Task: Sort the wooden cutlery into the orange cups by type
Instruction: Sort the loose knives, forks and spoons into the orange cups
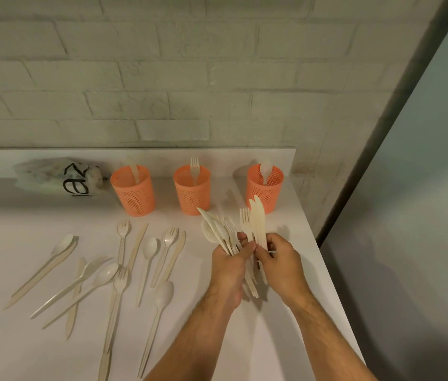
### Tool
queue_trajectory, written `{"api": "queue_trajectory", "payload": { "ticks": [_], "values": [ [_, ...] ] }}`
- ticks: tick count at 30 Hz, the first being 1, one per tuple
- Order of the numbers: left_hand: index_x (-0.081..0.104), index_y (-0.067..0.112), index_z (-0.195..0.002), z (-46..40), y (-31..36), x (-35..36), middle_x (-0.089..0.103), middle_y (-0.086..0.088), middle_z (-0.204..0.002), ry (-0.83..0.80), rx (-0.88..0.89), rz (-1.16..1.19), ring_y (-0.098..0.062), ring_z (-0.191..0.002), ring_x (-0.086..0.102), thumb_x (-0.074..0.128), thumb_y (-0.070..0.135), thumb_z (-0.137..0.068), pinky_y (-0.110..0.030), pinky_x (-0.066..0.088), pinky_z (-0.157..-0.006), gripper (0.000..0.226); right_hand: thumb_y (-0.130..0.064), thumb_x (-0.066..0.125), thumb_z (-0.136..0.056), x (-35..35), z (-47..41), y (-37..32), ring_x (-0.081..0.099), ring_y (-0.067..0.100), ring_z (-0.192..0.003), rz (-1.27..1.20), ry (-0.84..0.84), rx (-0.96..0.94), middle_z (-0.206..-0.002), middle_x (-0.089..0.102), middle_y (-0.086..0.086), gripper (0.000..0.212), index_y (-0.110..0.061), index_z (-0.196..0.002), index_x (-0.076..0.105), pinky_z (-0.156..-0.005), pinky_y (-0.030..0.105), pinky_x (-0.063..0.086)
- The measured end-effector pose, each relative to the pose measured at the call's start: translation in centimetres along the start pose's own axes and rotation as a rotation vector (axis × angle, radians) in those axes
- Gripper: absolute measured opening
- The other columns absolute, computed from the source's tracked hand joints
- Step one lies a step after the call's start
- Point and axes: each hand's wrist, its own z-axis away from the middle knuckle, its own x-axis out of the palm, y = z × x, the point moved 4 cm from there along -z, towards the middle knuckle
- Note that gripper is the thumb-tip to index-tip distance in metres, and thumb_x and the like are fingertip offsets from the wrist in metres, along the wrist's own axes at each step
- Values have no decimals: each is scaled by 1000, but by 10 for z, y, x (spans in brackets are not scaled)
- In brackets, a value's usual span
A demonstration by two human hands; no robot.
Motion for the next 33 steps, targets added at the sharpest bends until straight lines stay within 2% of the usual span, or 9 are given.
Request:
{"api": "queue_trajectory", "payload": {
  "ticks": [4, 7, 9, 11, 14, 19, 22, 25, 33],
  "values": [
    [63, -1, -100, 0, 10, -3, 71, -21, -93, 34, 165, -130, -32, -91, 71, 63, 6, -92, -49, 57, -87, 11, -19, 61, -99, 0, 3, 0, 69, -3, -81, -60, 20, -43, -87, 73, -11, 5, -21, -102, 64, -67, 12, 52],
    [58, 8, -90, -1, 26, -8, 60, -7, -77, 40, 347, -296, -13, -73, 61, 57, 3, -93, -33, 51, -76, 6, -18, 52, -103, -2, 2, -1, 68, 1, -86, -126, 35, -51, -91, 70, -8, 6, -23, -103, 54, -69, 13, 49],
    [60, 20, -99, -2, 32, -14, 62, 6, -88, 23, 425, -406, 2, -78, 59, 58, 5, -94, -17, 48, -78, 16, -17, 51, -103, -2, 1, -3, 62, 6, -79, -199, 69, -58, -86, 62, -6, 12, -28, -101, 49, -70, 19, 50],
    [62, 16, -118, -6, 26, -23, 67, 5, -105, 51, 452, -475, -2, -98, 63, 60, 9, -94, -21, 51, -87, 25, -16, 56, -100, -2, -1, -2, 55, 3, -66, -265, 125, -62, -75, 55, -5, 11, -21, -93, 51, -65, 19, 48],
    [61, 3, -117, -9, 5, -35, 70, -7, -90, 126, 418, -488, -19, -86, 69, 62, 12, -94, -41, 59, -72, 24, -25, 63, -97, 6, -1, 9, 52, 2, -56, -297, 141, -30, -65, 55, -4, 20, -14, -81, 57, -60, 19, 47],
    [59, 7, -88, -13, -5, -39, 59, 1, -61, 198, 362, -451, -15, -55, 57, 66, 25, -93, -23, 46, -51, 20, -39, 56, -95, 11, -1, 19, 46, 10, -52, -323, 173, -53, -56, 50, 2, 39, -12, -67, 54, -54, 22, 41],
    [52, 16, -77, -10, -3, -38, 45, 8, -52, 186, 325, -393, -14, -46, 42, 71, 29, -88, -27, 40, -47, 25, -32, 60, -97, 10, -3, 22, 50, 3, -53, -318, 158, -44, -56, 54, -10, 28, -17, -73, 61, -56, 15, 43],
    [50, 24, -70, -5, 1, -40, 43, 6, -53, 158, 297, -363, -14, -47, 39, 66, 26, -91, -28, 37, -47, 27, -37, 62, -96, 11, -9, 31, 45, 11, -52, -310, 105, 36, -57, 47, 1, 37, -9, -71, 58, -53, 25, 41],
    [56, 14, -90, 14, 47, -86, 45, 0, -55, 144, 241, -179, -18, -46, 46, 61, 27, -96, -34, 43, -52, 15, -36, 59, -97, 54, -47, -19, 32, 17, -47, -372, -14, 134, -50, 34, -1, 45, -19, -62, 37, -48, 28, 29]
  ]
}}
